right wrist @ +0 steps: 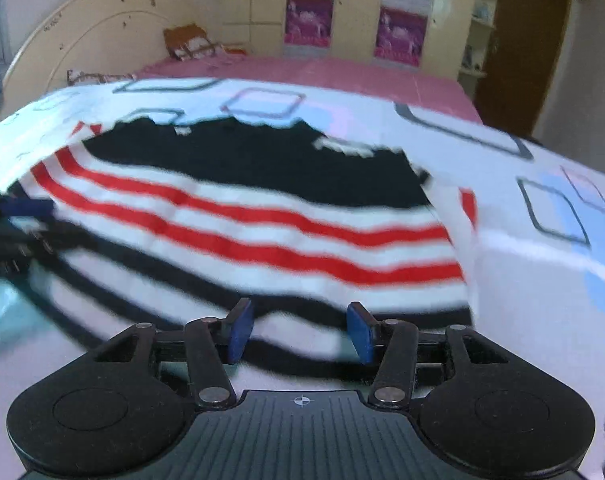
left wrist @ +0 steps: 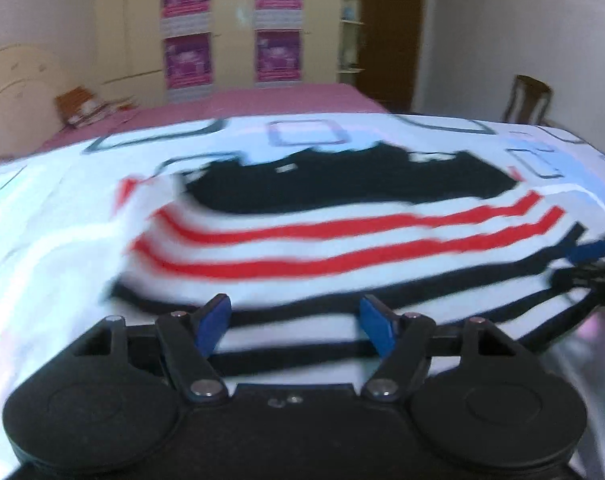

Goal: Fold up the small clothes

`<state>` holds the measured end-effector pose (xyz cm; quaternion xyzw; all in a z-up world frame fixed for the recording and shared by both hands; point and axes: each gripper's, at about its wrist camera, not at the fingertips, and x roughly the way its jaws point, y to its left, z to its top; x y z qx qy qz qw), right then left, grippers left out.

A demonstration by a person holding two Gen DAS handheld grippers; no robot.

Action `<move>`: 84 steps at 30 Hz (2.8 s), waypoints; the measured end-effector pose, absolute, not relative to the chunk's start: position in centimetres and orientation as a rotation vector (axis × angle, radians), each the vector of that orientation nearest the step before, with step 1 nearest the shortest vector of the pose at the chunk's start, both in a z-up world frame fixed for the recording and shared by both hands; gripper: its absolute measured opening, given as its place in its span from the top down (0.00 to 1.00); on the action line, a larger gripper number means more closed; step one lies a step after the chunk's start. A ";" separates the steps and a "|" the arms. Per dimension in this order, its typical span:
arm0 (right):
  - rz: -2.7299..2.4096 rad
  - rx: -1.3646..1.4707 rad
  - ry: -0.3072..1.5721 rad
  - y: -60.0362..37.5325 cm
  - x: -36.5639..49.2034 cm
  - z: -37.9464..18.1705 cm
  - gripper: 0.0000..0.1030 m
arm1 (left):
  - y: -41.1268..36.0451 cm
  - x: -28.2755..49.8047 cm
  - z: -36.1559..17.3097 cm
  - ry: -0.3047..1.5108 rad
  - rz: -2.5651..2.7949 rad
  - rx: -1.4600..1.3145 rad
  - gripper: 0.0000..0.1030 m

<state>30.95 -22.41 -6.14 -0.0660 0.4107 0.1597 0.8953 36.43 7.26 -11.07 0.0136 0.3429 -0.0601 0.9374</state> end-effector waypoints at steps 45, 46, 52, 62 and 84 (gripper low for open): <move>0.223 -0.042 0.849 -24.2 26.9 -6.0 0.72 | 10.4 32.8 -11.5 0.728 -0.052 -0.006 0.29; 0.184 -0.033 0.858 -25.8 26.7 -6.2 0.72 | 11.3 32.5 -11.5 0.724 -0.067 -0.013 0.32; 0.192 -0.039 0.879 -27.3 26.6 -5.7 0.82 | 10.5 32.5 -11.1 0.736 -0.037 0.019 0.35; 0.169 -0.079 0.873 -27.1 26.3 -6.4 0.82 | 10.1 32.7 -11.2 0.742 -0.018 0.020 0.35; 0.362 0.029 0.786 -25.0 23.2 -2.1 0.82 | 16.9 27.5 -12.1 0.661 0.145 -0.749 0.49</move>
